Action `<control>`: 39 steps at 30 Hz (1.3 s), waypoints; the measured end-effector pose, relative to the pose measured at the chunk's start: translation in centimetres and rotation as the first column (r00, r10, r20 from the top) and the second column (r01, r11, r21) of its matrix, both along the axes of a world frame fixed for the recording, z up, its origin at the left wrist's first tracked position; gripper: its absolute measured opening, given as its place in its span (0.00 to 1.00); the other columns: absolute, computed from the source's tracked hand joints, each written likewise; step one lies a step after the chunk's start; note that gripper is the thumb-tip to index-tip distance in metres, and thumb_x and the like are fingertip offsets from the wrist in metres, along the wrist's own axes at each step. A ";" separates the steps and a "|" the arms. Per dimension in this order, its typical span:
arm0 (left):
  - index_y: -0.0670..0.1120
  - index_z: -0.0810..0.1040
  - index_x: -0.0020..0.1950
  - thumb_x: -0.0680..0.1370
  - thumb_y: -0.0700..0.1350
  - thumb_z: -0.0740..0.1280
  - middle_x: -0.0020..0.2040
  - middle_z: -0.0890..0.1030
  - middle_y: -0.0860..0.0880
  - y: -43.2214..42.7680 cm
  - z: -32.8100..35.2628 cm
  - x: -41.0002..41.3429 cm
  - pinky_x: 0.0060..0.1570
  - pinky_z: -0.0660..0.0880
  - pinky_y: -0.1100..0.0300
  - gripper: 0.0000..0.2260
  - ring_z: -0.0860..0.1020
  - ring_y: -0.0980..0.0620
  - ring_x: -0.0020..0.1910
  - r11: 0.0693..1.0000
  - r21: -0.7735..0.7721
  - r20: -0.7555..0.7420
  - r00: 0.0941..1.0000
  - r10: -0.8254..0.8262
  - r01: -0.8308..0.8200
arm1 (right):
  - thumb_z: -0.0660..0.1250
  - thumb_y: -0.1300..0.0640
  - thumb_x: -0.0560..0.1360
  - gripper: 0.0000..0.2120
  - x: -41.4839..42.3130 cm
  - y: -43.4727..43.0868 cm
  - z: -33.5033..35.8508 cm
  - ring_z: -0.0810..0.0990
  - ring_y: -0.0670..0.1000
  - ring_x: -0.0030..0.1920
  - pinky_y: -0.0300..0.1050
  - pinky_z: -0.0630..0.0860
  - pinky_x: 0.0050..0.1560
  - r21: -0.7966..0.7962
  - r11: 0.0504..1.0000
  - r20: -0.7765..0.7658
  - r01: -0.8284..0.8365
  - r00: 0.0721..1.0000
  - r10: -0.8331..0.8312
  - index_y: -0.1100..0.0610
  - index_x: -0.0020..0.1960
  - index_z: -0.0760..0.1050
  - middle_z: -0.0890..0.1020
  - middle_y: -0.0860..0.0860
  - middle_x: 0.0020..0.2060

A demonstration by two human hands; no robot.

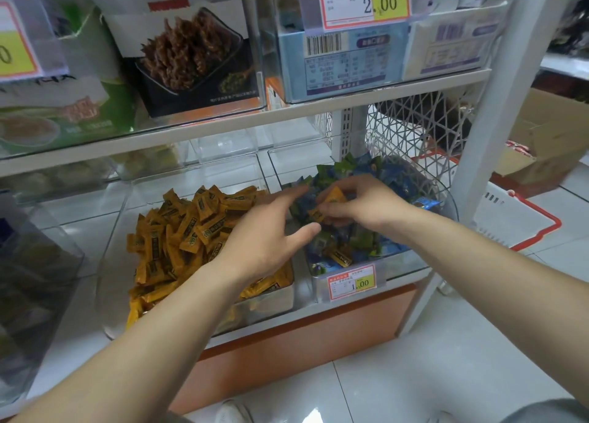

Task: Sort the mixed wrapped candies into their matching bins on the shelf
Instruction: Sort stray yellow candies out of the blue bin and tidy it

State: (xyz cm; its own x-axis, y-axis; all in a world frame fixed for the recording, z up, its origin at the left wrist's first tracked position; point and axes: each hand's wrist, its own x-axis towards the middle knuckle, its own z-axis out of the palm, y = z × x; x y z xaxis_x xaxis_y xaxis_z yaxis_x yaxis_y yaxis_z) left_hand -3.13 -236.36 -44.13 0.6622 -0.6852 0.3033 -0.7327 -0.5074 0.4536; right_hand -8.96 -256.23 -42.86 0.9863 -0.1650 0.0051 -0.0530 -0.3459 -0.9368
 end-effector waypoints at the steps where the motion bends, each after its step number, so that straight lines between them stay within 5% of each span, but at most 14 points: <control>1: 0.57 0.65 0.75 0.77 0.60 0.67 0.70 0.74 0.56 -0.2 0.1 -0.1 0.65 0.70 0.60 0.28 0.71 0.56 0.68 0.998 -0.059 -0.019 1.000 -0.005 0.004 | 0.73 0.63 0.75 0.07 -0.1 0.3 0.1 0.86 0.51 0.41 0.40 0.81 0.41 0.173 0.985 0.016 0.001 1.000 -0.004 0.63 0.52 0.81 0.85 0.55 0.40; 3: 0.55 0.71 0.70 0.77 0.57 0.69 0.62 0.78 0.61 -0.4 0.5 -0.4 0.61 0.72 0.64 0.23 0.75 0.61 0.62 0.980 -0.201 -0.020 1.000 -0.015 0.011 | 0.73 0.62 0.75 0.09 -0.2 0.8 0.3 0.86 0.53 0.44 0.40 0.81 0.42 0.379 0.925 0.033 -0.018 0.999 0.006 0.63 0.54 0.80 0.86 0.56 0.42; 6: 0.57 0.78 0.57 0.77 0.51 0.69 0.46 0.79 0.66 0.1 1.3 -0.3 0.45 0.72 0.73 0.09 0.78 0.66 0.48 0.954 -0.299 0.070 0.996 0.045 -0.022 | 0.70 0.58 0.78 0.07 0.0 1.1 0.1 0.87 0.53 0.45 0.41 0.81 0.41 0.369 0.928 0.009 -0.055 0.998 0.055 0.58 0.55 0.79 0.87 0.54 0.44; 10: 0.56 0.78 0.53 0.75 0.49 0.70 0.45 0.80 0.61 3.2 1.4 1.8 0.42 0.73 0.63 0.07 0.78 0.59 0.46 0.939 -0.206 0.083 0.951 0.297 -0.275 | 0.64 0.53 0.81 0.07 -0.1 -0.5 -0.9 0.85 0.51 0.38 0.44 0.81 0.36 -0.083 0.993 -0.160 -0.079 0.985 0.065 0.55 0.52 0.79 0.86 0.52 0.39; 11: 0.55 0.79 0.54 0.76 0.49 0.70 0.49 0.80 0.57 4.1 1.3 2.4 0.44 0.74 0.59 0.07 0.78 0.54 0.49 0.932 -0.149 0.117 0.930 0.348 -0.330 | 0.64 0.52 0.81 0.09 -0.2 -1.0 -1.4 0.85 0.52 0.40 0.46 0.82 0.38 -0.284 0.941 -0.238 -0.184 0.964 0.117 0.55 0.52 0.80 0.86 0.51 0.40; 13: 0.52 0.79 0.56 0.76 0.51 0.69 0.56 0.79 0.52 5.1 1.1 2.8 0.48 0.75 0.55 0.09 0.76 0.48 0.56 0.926 -0.055 0.185 0.908 0.377 -0.373 | 0.65 0.50 0.79 0.10 -0.3 -1.3 -2.5 0.83 0.52 0.45 0.46 0.80 0.46 -0.627 0.678 -0.375 -0.383 0.912 0.169 0.53 0.55 0.82 0.86 0.49 0.45; 14: 0.52 0.79 0.57 0.76 0.52 0.69 0.58 0.78 0.52 5.1 1.1 2.6 0.50 0.74 0.55 0.11 0.75 0.48 0.58 0.935 -0.045 0.201 0.914 0.353 -0.351 | 0.66 0.50 0.78 0.11 -0.4 -1.2 -2.8 0.82 0.51 0.48 0.46 0.79 0.49 -0.713 0.571 -0.391 -0.406 0.907 0.157 0.51 0.57 0.82 0.85 0.48 0.49; 16: 0.54 0.78 0.60 0.75 0.57 0.67 0.59 0.78 0.54 4.3 1.3 1.5 0.51 0.72 0.59 0.15 0.76 0.51 0.59 0.967 -0.058 0.209 0.944 0.255 -0.248 | 0.68 0.49 0.76 0.13 -0.2 -1.0 -3.0 0.82 0.52 0.50 0.47 0.80 0.52 -0.768 0.511 -0.375 -0.386 0.918 0.129 0.50 0.60 0.81 0.85 0.48 0.51; 20: 0.60 0.73 0.66 0.73 0.66 0.62 0.67 0.75 0.56 2.0 0.8 -0.9 0.57 0.76 0.57 0.24 0.74 0.54 0.64 0.989 0.147 0.261 0.965 -0.015 -0.025 | 0.71 0.47 0.74 0.17 0.9 -0.4 -3.2 0.81 0.52 0.47 0.48 0.81 0.49 -0.738 0.461 -0.503 -0.493 0.857 0.112 0.50 0.62 0.79 0.84 0.49 0.49; 23: 0.59 0.77 0.59 0.73 0.66 0.64 0.67 0.73 0.58 1.2 0.3 -1.3 0.58 0.76 0.52 0.19 0.70 0.54 0.68 0.959 0.274 0.249 0.959 -0.136 0.064 | 0.69 0.52 0.74 0.14 1.4 -0.1 -3.8 0.81 0.52 0.46 0.48 0.81 0.47 -0.762 0.460 -0.457 -0.456 0.882 0.116 0.48 0.60 0.80 0.84 0.48 0.48; 26: 0.58 0.79 0.50 0.72 0.66 0.66 0.60 0.75 0.59 1.2 -0.1 -0.9 0.55 0.75 0.56 0.15 0.69 0.56 0.66 0.965 0.247 0.246 0.957 -0.151 0.089 | 0.69 0.55 0.73 0.12 1.3 -0.3 -4.1 0.80 0.48 0.44 0.42 0.77 0.40 -0.757 0.512 -0.391 -0.406 0.909 0.142 0.45 0.55 0.82 0.83 0.43 0.44; 30: 0.59 0.79 0.52 0.72 0.67 0.66 0.61 0.75 0.60 1.3 -0.3 -0.4 0.57 0.73 0.57 0.15 0.66 0.57 0.68 0.969 0.215 0.181 0.970 -0.163 0.123 | 0.72 0.56 0.73 0.06 0.8 -1.7 -3.0 0.80 0.45 0.43 0.44 0.78 0.44 -0.692 0.640 -0.259 -0.333 0.943 0.210 0.45 0.44 0.80 0.82 0.41 0.41; 33: 0.59 0.80 0.53 0.71 0.67 0.67 0.61 0.75 0.59 1.2 -0.3 -0.2 0.58 0.73 0.56 0.16 0.66 0.57 0.68 0.970 0.199 0.151 0.974 -0.169 0.137 | 0.74 0.54 0.72 0.08 0.0 -2.1 -1.5 0.80 0.39 0.41 0.35 0.74 0.40 -0.602 0.719 -0.186 -0.347 0.937 0.297 0.43 0.41 0.78 0.82 0.39 0.40; 39: 0.56 0.80 0.57 0.69 0.66 0.70 0.60 0.77 0.58 1.1 -0.1 0.2 0.60 0.71 0.59 0.21 0.69 0.58 0.66 0.972 0.171 0.140 0.973 -0.184 0.160 | 0.65 0.53 0.79 0.04 -0.4 0.6 -2.8 0.81 0.48 0.52 0.44 0.76 0.52 -0.396 0.727 -0.436 -0.560 0.812 0.388 0.43 0.50 0.75 0.82 0.45 0.49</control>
State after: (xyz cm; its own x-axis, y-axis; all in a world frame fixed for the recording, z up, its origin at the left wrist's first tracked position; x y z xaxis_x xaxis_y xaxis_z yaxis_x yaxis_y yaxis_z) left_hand -2.92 -235.28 -44.25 0.4839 -0.8320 0.2714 -0.8699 -0.4236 0.2526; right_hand -9.33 -255.63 -45.69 0.8941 0.2655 -0.3607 -0.0023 -0.8026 -0.5966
